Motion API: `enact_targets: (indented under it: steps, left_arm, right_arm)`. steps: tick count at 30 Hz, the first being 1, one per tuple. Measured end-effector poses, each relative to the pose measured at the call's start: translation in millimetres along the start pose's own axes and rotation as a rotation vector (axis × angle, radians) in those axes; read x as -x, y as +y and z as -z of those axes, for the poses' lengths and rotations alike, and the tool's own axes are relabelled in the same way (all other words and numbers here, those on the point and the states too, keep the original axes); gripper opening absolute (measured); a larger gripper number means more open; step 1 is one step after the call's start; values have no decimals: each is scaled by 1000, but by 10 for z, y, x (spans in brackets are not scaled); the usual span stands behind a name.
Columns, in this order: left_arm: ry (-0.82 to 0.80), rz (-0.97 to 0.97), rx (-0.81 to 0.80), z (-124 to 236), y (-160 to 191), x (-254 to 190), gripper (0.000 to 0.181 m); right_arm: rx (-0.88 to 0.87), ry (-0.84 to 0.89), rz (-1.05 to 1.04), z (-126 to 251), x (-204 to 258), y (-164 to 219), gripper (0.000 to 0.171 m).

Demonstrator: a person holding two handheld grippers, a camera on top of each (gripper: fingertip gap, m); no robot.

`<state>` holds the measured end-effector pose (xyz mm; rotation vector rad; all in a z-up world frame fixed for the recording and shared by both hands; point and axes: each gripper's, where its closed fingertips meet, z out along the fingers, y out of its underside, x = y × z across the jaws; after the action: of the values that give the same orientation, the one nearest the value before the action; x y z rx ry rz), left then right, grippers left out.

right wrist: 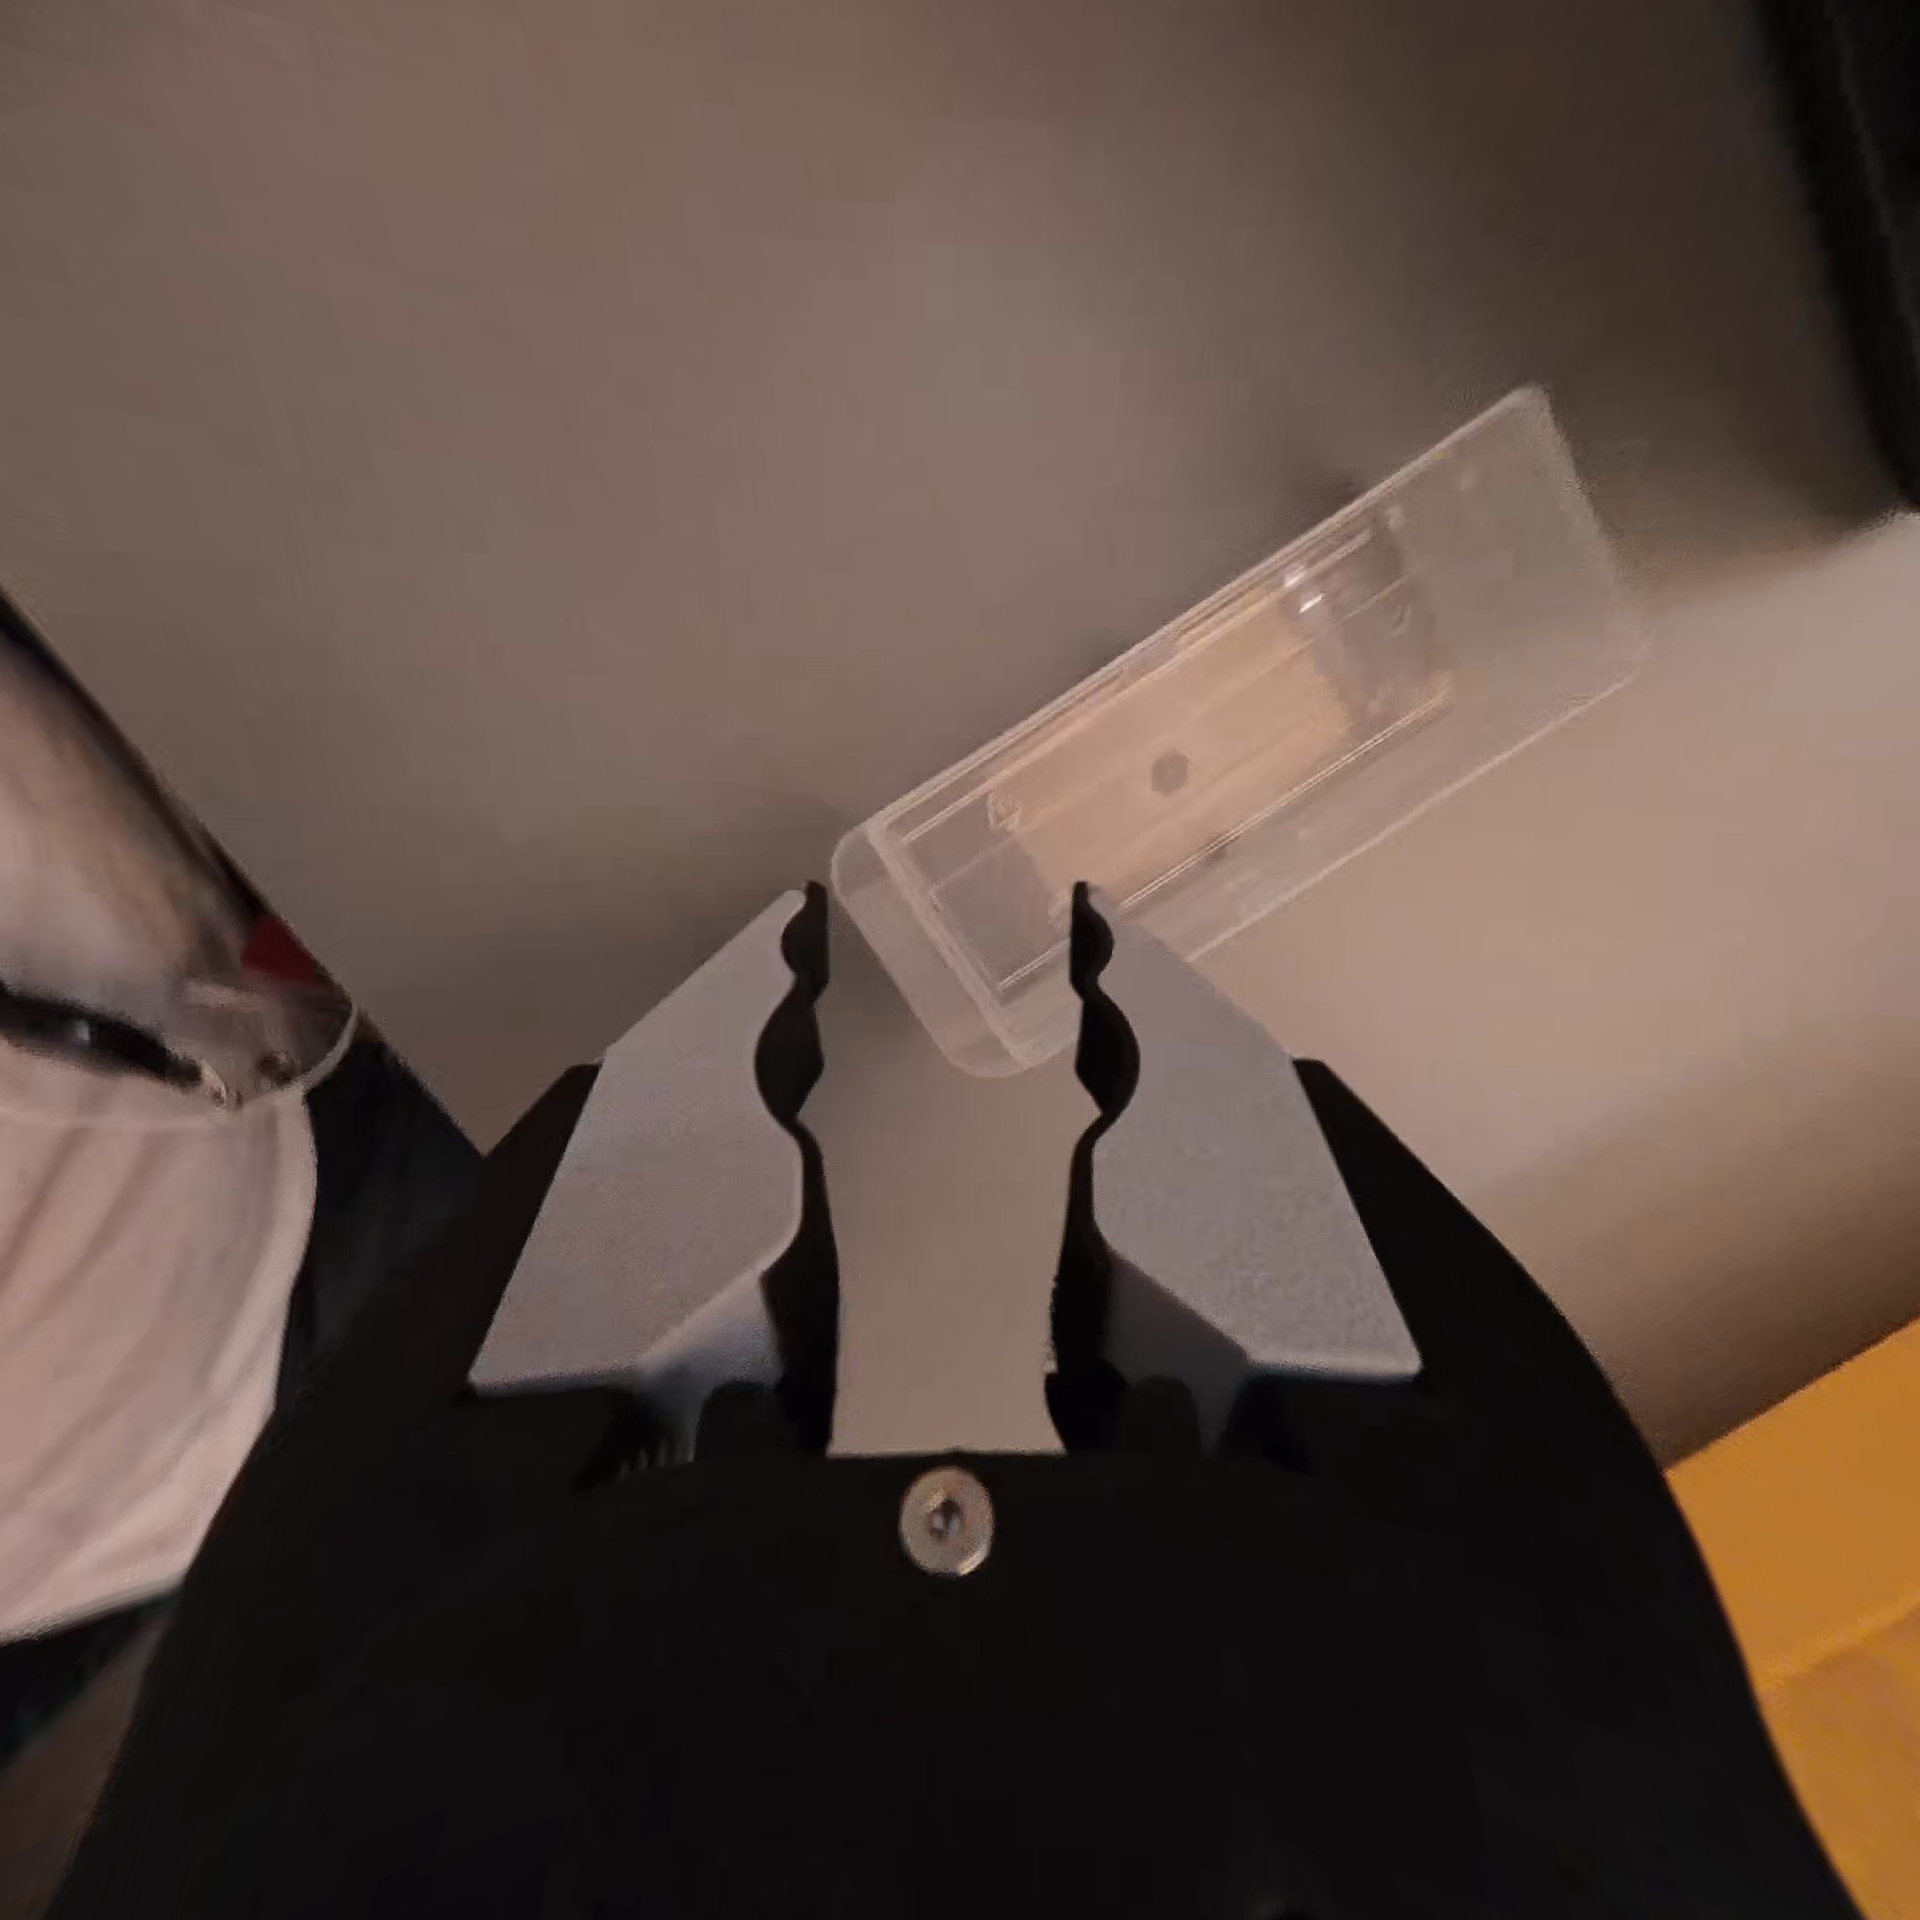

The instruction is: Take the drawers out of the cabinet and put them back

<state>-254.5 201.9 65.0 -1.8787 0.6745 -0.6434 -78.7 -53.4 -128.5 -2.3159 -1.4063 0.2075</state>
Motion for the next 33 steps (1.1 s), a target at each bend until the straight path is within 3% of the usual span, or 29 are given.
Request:
enact_targets:
  steps: [5, 8, 10, 13, 15, 17, 24, 33]
  left_arm:
    - [-12, -16, 7, -3, 0, -7, 0]
    - [-12, -18, 9, -13, -2, -16, 0]
    - [-7, -16, 9, -20, -3, -27, 0]
    - [-5, -19, 8, -19, -2, -31, 0]
    - [-2, -17, 7, -18, -2, -34, 0]
    - [3, -14, 6, -18, -2, -35, 0]
    - [14, -8, 4, -16, -1, -41, 0]
    - [12, -13, 7, -17, 0, -43, 0]
  right_arm:
    - [-120, 239, -426, 198, -465, -76, 80]
    - [-231, 83, -734, 115, -318, -284, 102]
    - [-170, 127, -753, 7, -307, -249, 106]
    - [12, 296, -663, -101, -402, -47, 100]
    - [67, 342, -629, -90, -439, 16, 86]
    - [107, 349, -619, -62, -455, 84, 60]
    - [118, 164, -665, -98, -453, 158, 59]
    - [62, 188, -635, -23, -484, -24, 55]
